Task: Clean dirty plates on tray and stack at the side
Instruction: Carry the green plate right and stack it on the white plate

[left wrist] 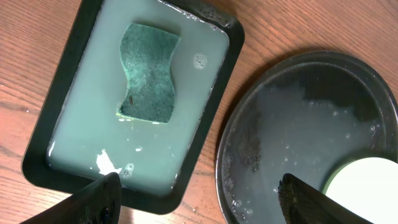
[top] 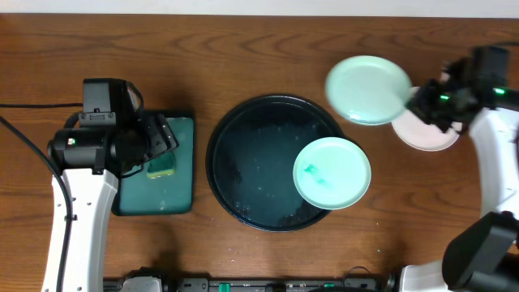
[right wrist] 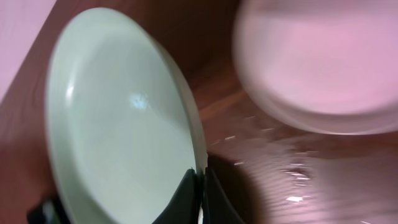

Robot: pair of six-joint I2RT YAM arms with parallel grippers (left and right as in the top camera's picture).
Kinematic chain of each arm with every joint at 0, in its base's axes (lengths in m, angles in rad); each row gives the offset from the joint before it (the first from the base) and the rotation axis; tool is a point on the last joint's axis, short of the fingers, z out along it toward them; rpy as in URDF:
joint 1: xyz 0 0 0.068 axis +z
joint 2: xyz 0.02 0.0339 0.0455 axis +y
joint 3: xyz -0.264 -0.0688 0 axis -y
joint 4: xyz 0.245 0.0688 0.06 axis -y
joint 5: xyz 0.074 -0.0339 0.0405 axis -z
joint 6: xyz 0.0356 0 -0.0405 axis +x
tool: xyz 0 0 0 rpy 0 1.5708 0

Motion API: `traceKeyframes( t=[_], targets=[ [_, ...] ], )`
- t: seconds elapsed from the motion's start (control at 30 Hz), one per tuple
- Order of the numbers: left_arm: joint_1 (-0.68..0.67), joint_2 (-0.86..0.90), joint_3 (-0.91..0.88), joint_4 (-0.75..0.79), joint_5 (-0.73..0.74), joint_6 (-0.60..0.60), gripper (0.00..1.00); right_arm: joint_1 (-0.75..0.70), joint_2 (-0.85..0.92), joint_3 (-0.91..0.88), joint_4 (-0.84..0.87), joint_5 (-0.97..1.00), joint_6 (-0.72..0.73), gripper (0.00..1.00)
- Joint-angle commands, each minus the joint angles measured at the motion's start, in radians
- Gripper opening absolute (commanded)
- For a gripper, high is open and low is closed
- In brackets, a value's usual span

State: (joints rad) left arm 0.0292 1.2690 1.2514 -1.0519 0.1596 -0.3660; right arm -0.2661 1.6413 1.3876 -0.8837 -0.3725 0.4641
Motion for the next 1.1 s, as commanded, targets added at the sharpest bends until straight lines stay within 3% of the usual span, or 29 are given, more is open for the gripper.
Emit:
traceKeyframes(
  t=[0.0,0.33,0.77,0.8,0.83,0.87,1.07],
  targets=[
    [-0.002,0.007,0.0,-0.006,0.013,0.005,0.81,-0.117,0.015,0.005,-0.016,0.011,0.003,0.01],
    [-0.002,0.007,0.0,-0.006,0.013,0.006,0.81,-0.286,0.141,0.005,-0.023,0.145,0.037,0.01],
    [-0.002,0.007,0.0,-0.018,0.013,0.006,0.81,-0.324,0.232,0.005,0.039,0.25,0.048,0.02],
    [-0.002,0.007,0.0,-0.018,0.013,0.006,0.81,-0.324,0.232,0.005,0.038,0.247,0.047,0.09],
    [-0.002,0.007,0.0,-0.017,0.013,0.006,0.81,-0.324,0.232,0.005,0.038,0.244,0.044,0.25],
    [-0.002,0.007,0.0,-0.016,0.013,0.006,0.81,-0.323,0.232,0.005,0.039,0.236,0.033,0.31],
    [-0.002,0.007,0.0,-0.017,0.013,0.006,0.81,-0.319,0.229,0.019,0.062,0.06,-0.045,0.36]
  ],
)
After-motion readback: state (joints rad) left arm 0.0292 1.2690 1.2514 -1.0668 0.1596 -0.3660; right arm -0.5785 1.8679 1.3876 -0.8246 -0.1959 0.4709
